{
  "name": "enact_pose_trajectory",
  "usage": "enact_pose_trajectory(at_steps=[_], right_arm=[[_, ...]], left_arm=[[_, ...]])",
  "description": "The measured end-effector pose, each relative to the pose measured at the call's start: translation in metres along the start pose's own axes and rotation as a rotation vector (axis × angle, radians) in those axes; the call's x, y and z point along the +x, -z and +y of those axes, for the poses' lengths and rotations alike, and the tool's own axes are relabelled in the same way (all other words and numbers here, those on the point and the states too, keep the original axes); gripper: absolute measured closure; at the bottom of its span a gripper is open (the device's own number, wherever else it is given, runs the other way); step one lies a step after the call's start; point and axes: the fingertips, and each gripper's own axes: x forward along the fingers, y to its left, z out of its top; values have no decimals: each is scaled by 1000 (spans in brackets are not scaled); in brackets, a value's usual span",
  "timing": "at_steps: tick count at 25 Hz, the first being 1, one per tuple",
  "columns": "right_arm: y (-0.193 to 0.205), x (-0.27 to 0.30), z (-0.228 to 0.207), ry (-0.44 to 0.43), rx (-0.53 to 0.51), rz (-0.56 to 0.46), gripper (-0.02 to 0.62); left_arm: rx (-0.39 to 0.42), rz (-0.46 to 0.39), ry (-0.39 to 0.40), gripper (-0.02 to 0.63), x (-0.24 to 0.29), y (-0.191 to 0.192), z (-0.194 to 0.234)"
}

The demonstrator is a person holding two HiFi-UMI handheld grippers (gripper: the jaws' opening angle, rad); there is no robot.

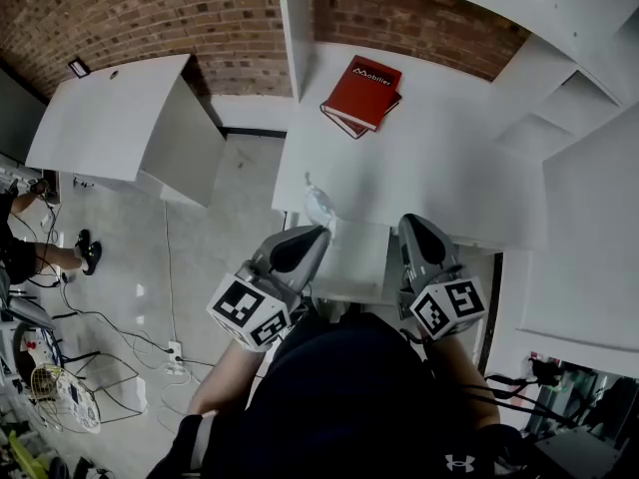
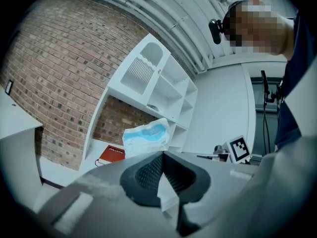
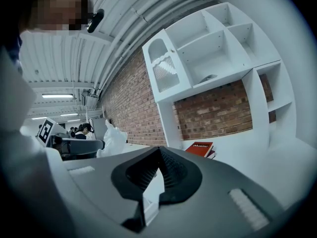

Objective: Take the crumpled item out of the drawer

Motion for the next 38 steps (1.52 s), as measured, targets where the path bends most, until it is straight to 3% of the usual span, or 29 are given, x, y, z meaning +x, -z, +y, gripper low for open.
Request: enact_pose_trajectory(at_steps=[16, 38], right_arm=[[7, 8, -3, 6, 4, 21, 594], [10, 3, -12, 0, 23, 20, 594]], left_arm=[[-46, 14, 33, 603, 8, 6, 8], [-45, 30, 50, 603, 18, 11, -1]])
